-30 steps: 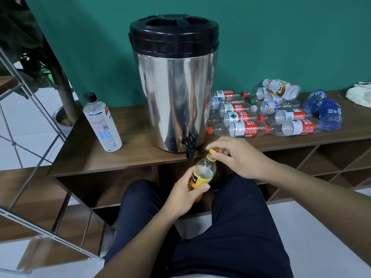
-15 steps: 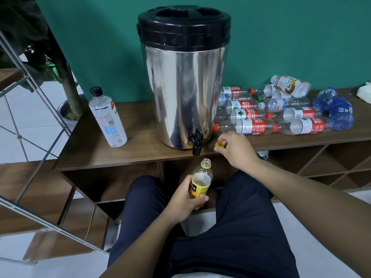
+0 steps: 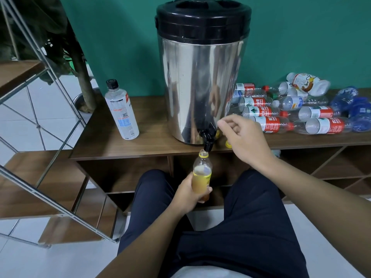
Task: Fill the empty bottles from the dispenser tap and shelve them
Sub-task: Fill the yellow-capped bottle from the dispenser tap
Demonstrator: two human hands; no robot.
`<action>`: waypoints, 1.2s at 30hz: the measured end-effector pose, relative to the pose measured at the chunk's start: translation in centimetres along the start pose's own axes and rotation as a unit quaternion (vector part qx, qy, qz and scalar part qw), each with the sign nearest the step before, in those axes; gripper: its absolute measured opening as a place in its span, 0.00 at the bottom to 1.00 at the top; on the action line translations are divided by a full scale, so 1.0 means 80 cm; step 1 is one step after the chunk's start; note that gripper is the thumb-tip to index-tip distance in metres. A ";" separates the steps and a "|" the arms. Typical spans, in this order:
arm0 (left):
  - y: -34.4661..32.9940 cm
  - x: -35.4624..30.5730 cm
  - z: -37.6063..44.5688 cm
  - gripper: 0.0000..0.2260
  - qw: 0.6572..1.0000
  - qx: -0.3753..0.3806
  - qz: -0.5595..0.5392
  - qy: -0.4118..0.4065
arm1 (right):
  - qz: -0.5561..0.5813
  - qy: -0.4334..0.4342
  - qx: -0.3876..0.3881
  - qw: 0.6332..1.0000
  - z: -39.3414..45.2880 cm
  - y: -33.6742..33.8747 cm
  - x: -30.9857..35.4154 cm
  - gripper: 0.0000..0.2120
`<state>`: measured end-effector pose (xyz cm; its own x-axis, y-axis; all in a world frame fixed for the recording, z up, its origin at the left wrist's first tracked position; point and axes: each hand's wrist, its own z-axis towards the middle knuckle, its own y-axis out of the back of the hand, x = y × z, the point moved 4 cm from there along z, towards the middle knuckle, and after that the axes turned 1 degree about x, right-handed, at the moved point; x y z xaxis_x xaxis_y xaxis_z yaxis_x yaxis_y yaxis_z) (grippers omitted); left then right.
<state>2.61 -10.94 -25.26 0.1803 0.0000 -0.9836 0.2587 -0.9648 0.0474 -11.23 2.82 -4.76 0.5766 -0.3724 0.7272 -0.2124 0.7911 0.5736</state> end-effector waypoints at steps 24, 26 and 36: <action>0.007 0.015 0.010 0.24 0.993 -0.048 0.106 -0.027 | 0.377 -0.240 0.047 0.893 -0.022 -0.050 -0.034 0.12; 0.007 0.013 0.007 0.24 0.994 -0.045 0.098 -0.029 | 0.368 -0.235 0.031 0.899 -0.029 -0.049 -0.038 0.11; 0.002 0.011 0.004 0.26 0.995 -0.041 0.083 -0.043 | 0.272 -0.218 -0.014 0.937 -0.100 -0.081 -0.089 0.14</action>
<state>2.51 -11.18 -26.16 0.1452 -0.1831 -0.9723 0.3091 -0.9251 0.2204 -7.63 4.20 -16.64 0.0116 -0.0690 0.9975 -0.3580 0.9312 0.0686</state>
